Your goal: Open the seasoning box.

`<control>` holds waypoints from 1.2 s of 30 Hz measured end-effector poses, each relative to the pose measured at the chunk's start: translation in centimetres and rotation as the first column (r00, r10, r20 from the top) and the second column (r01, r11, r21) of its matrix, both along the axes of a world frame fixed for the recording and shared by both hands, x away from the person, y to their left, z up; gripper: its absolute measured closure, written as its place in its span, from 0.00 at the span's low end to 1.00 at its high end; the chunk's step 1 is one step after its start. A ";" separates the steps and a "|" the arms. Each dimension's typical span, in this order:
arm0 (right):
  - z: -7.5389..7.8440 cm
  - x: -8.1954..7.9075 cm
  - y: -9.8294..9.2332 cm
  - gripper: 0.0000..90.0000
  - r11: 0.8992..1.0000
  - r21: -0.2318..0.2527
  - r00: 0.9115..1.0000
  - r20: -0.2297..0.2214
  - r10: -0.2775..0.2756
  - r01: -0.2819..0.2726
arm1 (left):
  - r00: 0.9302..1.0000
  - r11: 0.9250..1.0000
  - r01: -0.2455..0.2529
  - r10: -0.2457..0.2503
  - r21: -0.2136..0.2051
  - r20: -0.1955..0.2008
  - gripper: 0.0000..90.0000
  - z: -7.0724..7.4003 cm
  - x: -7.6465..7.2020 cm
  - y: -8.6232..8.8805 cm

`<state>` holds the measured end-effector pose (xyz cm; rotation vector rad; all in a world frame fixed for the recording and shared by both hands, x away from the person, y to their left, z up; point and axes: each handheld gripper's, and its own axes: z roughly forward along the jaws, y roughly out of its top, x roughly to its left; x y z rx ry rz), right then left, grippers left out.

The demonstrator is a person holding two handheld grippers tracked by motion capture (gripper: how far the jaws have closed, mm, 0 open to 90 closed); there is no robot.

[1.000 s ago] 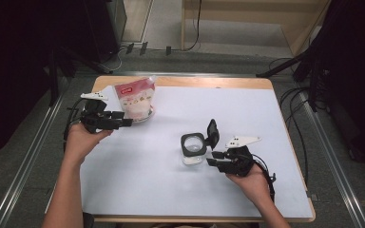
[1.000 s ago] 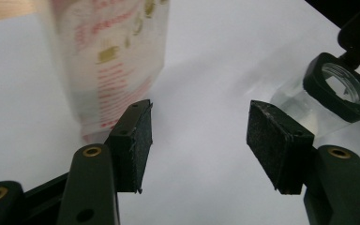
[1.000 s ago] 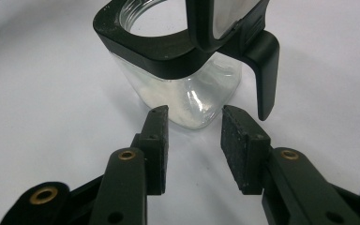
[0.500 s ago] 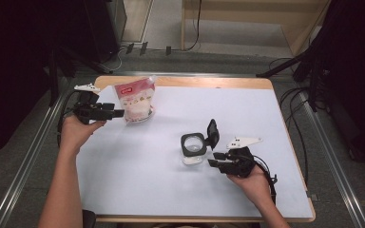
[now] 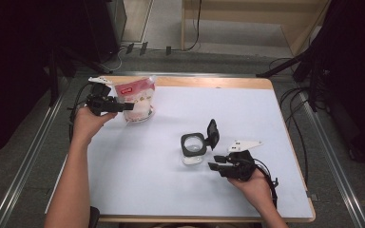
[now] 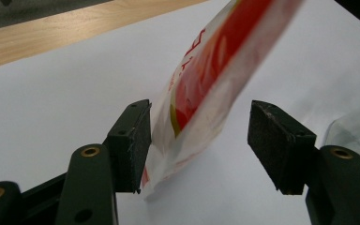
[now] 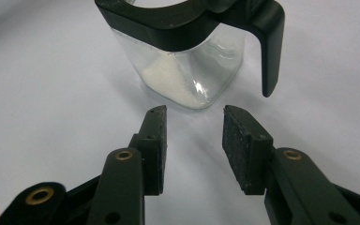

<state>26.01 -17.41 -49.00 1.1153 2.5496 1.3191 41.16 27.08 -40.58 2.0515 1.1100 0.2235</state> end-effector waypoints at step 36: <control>2.1 -2.3 2.9 0.66 0.987 0.053 0.987 0.051 0.150 -0.153 | 0.998 0.992 -0.052 0.055 -0.114 0.024 1.00 1.0 -0.8 -1.1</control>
